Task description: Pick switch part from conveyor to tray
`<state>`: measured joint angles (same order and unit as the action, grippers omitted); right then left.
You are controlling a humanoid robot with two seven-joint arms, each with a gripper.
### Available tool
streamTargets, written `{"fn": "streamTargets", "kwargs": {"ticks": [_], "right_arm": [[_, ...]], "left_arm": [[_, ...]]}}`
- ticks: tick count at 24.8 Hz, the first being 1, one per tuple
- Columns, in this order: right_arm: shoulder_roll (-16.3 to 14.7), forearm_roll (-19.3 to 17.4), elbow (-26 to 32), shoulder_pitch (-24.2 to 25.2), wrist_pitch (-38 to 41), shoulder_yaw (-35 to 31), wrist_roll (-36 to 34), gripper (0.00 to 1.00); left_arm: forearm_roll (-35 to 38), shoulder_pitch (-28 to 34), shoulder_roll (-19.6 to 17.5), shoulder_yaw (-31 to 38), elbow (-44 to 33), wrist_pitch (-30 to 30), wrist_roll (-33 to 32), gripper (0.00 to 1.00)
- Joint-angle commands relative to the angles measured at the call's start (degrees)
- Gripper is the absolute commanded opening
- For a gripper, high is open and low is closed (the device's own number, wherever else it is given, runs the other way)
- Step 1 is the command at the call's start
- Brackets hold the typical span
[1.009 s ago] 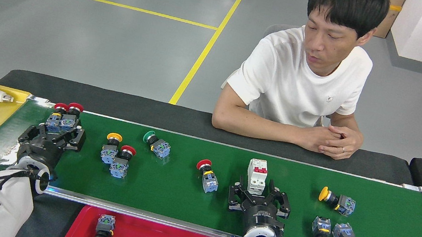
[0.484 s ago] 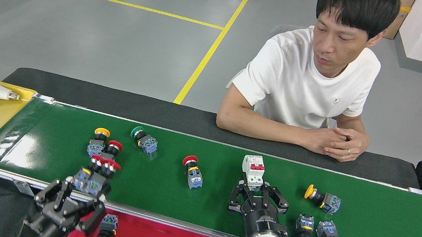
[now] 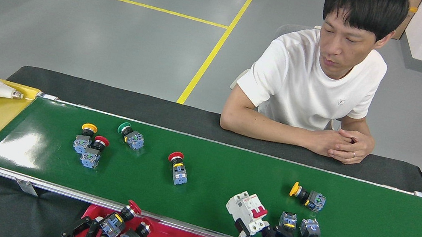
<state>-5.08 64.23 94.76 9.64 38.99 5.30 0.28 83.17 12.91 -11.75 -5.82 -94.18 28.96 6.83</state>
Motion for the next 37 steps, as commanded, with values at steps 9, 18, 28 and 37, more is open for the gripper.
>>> {"fn": "streamTargets", "kwargs": {"ticks": [9,18,28,37], "right_arm": [[0.2,-4.7,-2.4,6.0,6.0,-14.0,1.1,0.69],[4.0,-8.0,-1.3,5.8,6.0,-14.0,10.1,0.99],[8.9,-10.8,0.5,-2.1,6.0,-26.6,10.1,0.99],[8.2,0.4,-1.1,-7.6,-13.9,-27.4,9.9,0.98]], "left_arm": [[-3.8,-0.2,6.9,18.9,0.0,-2.2,-4.5,1.0],[-1.3,-13.8,3.0,19.5,14.5,-10.6,-3.8,1.0],[5.7,-33.8,1.3,19.1,40.7,-14.5,1.7,1.0],[6.7,-51.2,-3.8,6.7,70.4,-23.9,9.6,0.73]]}}
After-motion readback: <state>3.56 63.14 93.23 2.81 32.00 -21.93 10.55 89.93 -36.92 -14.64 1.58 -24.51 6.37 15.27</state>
